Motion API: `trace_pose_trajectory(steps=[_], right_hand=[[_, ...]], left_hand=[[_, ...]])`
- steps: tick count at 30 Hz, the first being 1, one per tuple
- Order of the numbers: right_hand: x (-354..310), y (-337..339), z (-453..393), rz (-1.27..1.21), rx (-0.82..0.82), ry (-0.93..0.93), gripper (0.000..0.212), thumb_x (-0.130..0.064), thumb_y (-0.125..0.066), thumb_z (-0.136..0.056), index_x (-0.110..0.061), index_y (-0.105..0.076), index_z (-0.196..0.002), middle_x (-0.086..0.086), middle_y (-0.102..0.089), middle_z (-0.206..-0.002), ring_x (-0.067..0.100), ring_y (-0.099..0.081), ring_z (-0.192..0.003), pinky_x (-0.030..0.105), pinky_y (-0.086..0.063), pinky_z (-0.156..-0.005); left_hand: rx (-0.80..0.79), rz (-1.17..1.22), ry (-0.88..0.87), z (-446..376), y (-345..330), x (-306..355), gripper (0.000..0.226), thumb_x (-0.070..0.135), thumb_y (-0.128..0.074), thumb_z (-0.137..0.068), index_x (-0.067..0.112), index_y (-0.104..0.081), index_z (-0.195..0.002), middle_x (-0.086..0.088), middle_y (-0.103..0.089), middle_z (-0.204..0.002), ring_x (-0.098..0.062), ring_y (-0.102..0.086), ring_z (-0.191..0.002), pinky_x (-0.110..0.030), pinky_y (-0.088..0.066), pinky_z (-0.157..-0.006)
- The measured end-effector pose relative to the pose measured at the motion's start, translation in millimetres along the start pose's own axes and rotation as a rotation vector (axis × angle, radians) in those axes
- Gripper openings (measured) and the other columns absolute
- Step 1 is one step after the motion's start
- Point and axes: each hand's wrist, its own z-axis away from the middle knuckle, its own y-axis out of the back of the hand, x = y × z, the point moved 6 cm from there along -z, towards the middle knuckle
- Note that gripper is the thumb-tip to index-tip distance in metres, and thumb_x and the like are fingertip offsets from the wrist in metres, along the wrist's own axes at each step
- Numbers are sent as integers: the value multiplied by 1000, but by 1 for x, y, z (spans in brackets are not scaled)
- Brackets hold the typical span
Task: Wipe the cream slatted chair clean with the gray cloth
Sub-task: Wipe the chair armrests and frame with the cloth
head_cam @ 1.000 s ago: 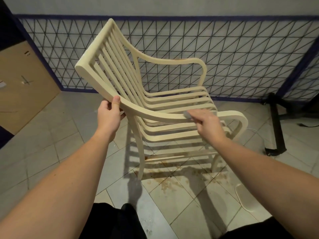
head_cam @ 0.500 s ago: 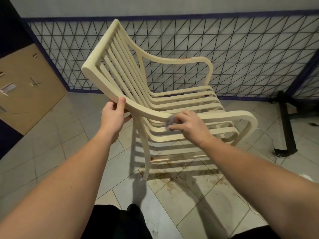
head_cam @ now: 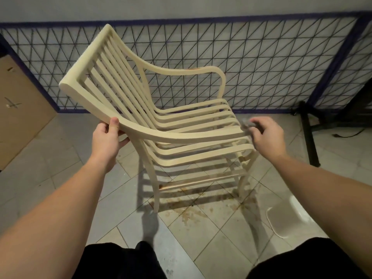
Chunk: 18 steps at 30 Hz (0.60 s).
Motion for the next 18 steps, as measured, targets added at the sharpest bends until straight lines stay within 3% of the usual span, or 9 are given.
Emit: trace_pose_trajectory(steps=[3, 9, 12, 14, 17, 18], right_hand=[[-26, -38, 17, 5, -129, 65, 23, -19, -54, -98, -28, -63, -118, -11, -64, -119, 19, -51, -120, 45, -34, -113], [-132, -116, 26, 35, -411, 278, 36, -34, -36, -106, -27, -54, -137, -6, -61, -132, 17, -51, -123, 40, -37, -109], [-179, -148, 17, 17, -602, 253, 37, -34, -29, -107, -25, -56, -130, 0, -63, -122, 23, -57, -109, 40, -48, -89], [-212, -160, 11, -135, -699, 197, 36, -30, -30, -106, -20, -60, -123, 3, -62, -114, 24, -57, -99, 35, -45, -74], [-257, -169, 5, -274, -736, 214, 34, -25, -32, -105, -12, -63, -111, 9, -64, -109, 30, -60, -96, 35, -48, -76], [-263, -172, 5, -285, -743, 202, 32, -25, -32, -105, -13, -62, -100, 9, -63, -100, 32, -61, -85, 34, -49, -67]], left_hand=[[9, -10, 3, 1, -1, 1, 35, 33, -44, -107, 14, -48, -136, -1, -59, -126, -21, -61, -116, -48, -56, -97], [15, -41, 0, 0, 0, 1, 37, 32, -45, -106, 13, -48, -138, -3, -59, -127, -21, -63, -113, -47, -57, -95], [20, -51, -6, -1, 0, 1, 32, 31, -45, -106, 12, -50, -132, -2, -61, -122, -18, -64, -109, -46, -57, -94], [26, -78, -11, -1, 1, 0, 30, 33, -46, -106, 13, -51, -127, 0, -63, -117, -16, -65, -106, -47, -57, -96], [44, -179, -48, -2, 5, 1, 27, 41, -46, -105, 18, -54, -117, 8, -64, -105, -17, -64, -105, -45, -53, -99], [49, -213, -60, -2, 6, 2, 27, 42, -46, -105, 19, -54, -115, 9, -63, -102, -19, -63, -105, -43, -51, -98]])
